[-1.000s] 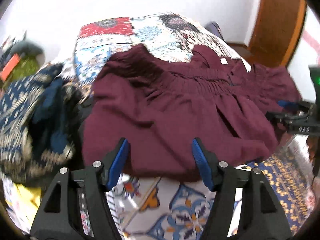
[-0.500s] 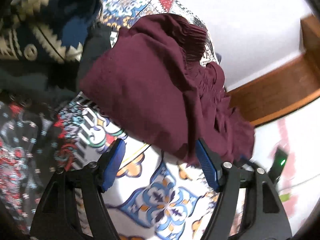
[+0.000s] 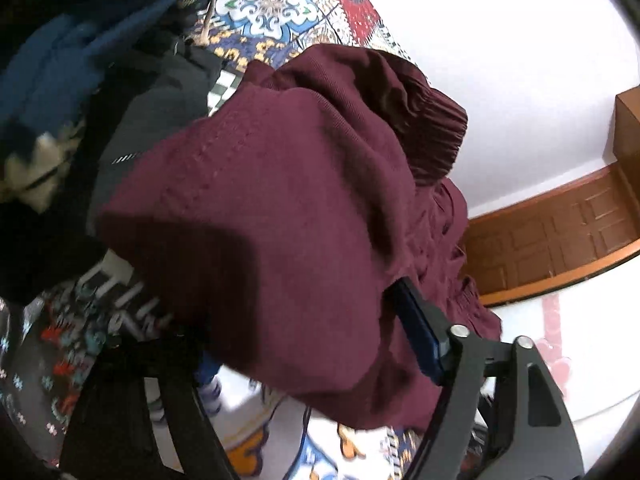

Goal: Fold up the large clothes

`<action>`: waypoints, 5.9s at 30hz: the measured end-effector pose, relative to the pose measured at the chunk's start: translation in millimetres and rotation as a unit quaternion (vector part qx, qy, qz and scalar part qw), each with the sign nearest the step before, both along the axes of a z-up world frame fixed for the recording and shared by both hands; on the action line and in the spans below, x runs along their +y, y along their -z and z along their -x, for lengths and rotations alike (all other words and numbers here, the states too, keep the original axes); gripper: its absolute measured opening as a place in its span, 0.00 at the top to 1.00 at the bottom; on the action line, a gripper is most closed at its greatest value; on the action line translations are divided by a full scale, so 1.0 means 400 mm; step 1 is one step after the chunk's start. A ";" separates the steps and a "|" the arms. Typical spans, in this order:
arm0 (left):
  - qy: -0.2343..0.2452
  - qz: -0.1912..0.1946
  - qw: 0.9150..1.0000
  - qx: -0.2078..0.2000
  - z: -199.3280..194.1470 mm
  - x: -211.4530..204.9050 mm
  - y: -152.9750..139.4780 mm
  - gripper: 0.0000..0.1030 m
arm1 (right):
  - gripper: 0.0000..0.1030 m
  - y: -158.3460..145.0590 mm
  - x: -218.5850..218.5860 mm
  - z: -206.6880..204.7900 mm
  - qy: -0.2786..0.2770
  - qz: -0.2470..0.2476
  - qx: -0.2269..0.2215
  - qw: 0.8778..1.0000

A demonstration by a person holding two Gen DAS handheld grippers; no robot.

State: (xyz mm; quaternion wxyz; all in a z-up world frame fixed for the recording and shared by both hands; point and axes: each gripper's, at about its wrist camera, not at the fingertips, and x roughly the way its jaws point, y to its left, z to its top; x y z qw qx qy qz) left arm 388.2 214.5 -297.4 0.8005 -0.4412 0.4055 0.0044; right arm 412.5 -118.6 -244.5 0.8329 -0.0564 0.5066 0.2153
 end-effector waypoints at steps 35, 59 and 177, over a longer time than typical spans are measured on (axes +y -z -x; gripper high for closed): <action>-0.072 -0.351 0.929 -0.090 0.141 -0.070 -0.485 0.84 | 0.21 -0.119 0.384 0.043 -0.071 -0.101 0.026 0.992; 0.029 -0.347 0.931 -0.113 -0.061 -0.347 -0.483 0.84 | 0.17 0.055 -0.158 0.004 0.135 -0.093 0.099 0.982; 0.262 -0.013 0.963 0.063 -0.227 -0.174 -0.060 0.03 | 0.00 0.136 -0.182 -0.196 0.049 -0.260 0.220 0.939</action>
